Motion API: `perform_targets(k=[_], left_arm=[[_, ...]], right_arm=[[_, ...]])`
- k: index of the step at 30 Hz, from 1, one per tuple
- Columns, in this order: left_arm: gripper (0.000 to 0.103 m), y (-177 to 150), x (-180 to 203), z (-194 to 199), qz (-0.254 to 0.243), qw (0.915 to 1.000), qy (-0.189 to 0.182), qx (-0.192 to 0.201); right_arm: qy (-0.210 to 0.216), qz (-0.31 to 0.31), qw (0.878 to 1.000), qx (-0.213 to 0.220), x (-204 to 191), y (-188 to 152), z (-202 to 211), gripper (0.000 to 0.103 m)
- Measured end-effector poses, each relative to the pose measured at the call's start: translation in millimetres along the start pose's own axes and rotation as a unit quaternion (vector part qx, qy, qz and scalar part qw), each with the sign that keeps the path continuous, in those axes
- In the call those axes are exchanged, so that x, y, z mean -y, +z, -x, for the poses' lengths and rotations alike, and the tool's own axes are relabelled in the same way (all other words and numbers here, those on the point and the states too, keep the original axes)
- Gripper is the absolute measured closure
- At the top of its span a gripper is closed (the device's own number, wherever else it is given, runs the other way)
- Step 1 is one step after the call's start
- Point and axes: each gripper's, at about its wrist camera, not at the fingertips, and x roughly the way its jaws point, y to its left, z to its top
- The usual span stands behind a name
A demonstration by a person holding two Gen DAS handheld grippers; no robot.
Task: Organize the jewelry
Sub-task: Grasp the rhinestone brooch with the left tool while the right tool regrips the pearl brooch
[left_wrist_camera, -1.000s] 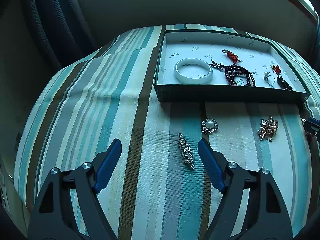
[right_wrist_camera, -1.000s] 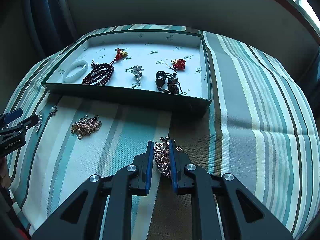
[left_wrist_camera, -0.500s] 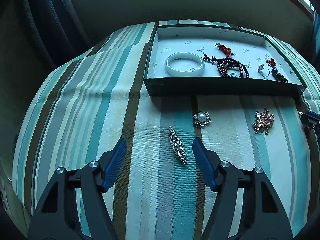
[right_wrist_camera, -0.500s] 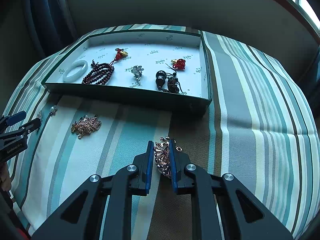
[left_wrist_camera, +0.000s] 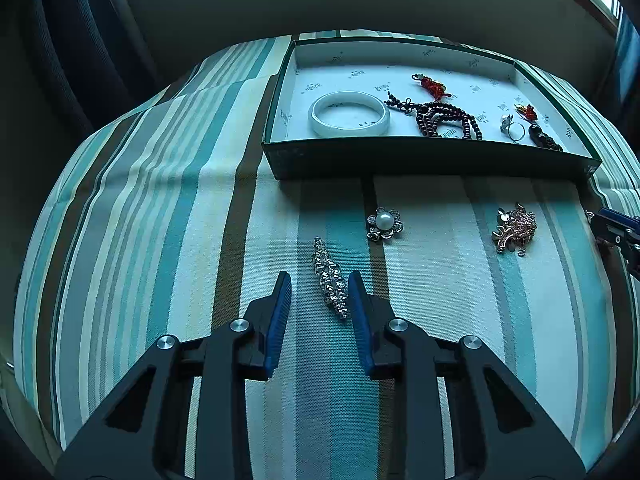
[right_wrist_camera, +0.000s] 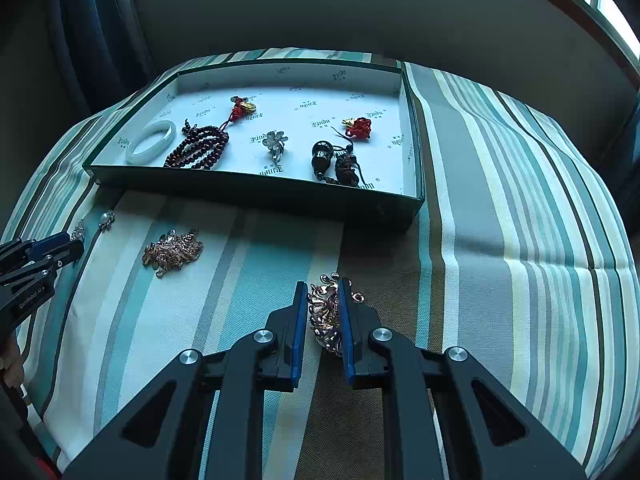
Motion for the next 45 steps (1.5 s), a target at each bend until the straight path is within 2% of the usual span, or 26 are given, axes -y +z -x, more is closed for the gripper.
perform_targets(k=[2,6,24,27,35,45], left_arm=[[0.078,0.1,0.7,-0.3,-0.002,1.0000,-0.001,0.000],[0.090,0.7,3.5,-1.0,-0.007,0.9999,-0.009,0.001],[0.091,2.8,-2.6,1.0,-0.003,1.0000,-0.004,0.008],[0.091,3.7,-2.6,2.7,-0.004,0.9999,-0.001,0.011],[0.091,3.3,-3.2,2.2,-0.002,0.9999,0.002,0.011],[0.091,3.0,-4.2,0.6,-0.002,0.9999,0.002,0.010]], right_arm=[[0.000,0.000,1.000,0.000,0.0,0.0,0.0,0.087],[0.000,0.000,1.000,0.000,-0.1,0.0,-0.1,0.087],[0.000,0.000,1.000,0.000,-1.1,0.9,0.7,0.088],[0.003,0.003,1.000,0.003,-3.1,1.9,2.7,0.091],[0.009,0.004,1.000,0.003,-5.7,3.1,2.7,0.092],[0.020,0.001,1.000,-0.008,-5.3,-0.5,-2.3,0.085]])
